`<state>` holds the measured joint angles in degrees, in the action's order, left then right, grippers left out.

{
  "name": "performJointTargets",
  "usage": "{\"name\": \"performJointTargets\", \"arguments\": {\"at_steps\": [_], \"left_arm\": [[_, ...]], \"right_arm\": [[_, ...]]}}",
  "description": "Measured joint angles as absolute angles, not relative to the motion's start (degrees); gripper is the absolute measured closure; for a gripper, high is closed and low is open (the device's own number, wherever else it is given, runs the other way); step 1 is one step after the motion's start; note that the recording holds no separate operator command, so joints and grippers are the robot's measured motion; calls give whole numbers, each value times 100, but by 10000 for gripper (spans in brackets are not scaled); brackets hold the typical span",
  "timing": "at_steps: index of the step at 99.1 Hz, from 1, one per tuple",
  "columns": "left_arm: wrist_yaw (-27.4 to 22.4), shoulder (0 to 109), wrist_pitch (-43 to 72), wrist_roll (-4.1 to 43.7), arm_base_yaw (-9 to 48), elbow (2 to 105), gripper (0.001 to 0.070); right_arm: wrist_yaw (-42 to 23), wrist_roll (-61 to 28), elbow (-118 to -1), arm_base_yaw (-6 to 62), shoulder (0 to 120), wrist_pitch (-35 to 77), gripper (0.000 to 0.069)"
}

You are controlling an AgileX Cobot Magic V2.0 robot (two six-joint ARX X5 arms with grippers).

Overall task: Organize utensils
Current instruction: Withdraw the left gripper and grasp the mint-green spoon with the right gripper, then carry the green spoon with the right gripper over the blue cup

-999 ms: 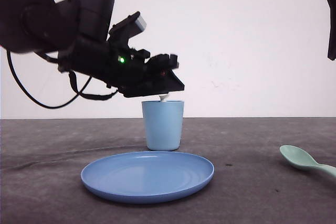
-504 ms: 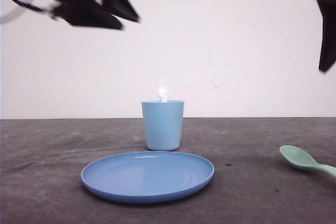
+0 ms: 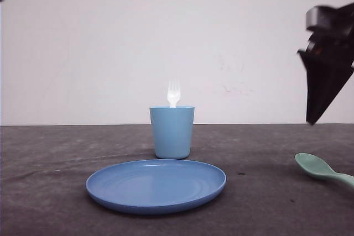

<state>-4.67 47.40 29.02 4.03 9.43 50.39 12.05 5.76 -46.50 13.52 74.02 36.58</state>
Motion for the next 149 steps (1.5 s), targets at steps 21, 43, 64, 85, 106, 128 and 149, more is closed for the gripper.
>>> {"name": "performJointTargets", "arguments": {"at_steps": [21, 43, 64, 85, 106, 128, 149], "left_arm": [[-333, 4724, 3874, 403, 768, 5039, 468], [-333, 4724, 3979, 403, 768, 5039, 468], [-333, 4724, 3983, 403, 768, 5039, 468], [-333, 4724, 3986, 401, 768, 5039, 468], [-333, 4724, 3986, 399, 768, 5039, 468], [-333, 4724, 3970, 399, 768, 5039, 468], [-333, 4724, 3946, 388, 768, 5039, 468]], "right_arm": [[1203, 578, -4650, 1603, 8058, 3301, 87], [1186, 580, -4650, 1949, 8560, 2943, 184], [733, 604, -4654, 2235, 8656, 2840, 413], [709, 635, -4654, 2362, 8678, 2714, 646], [742, 642, -4657, 2362, 8543, 2738, 649], [963, 642, -4947, 2532, 7712, 2565, 649], [1457, 642, -5131, 2783, 7083, 1216, 650]]}}
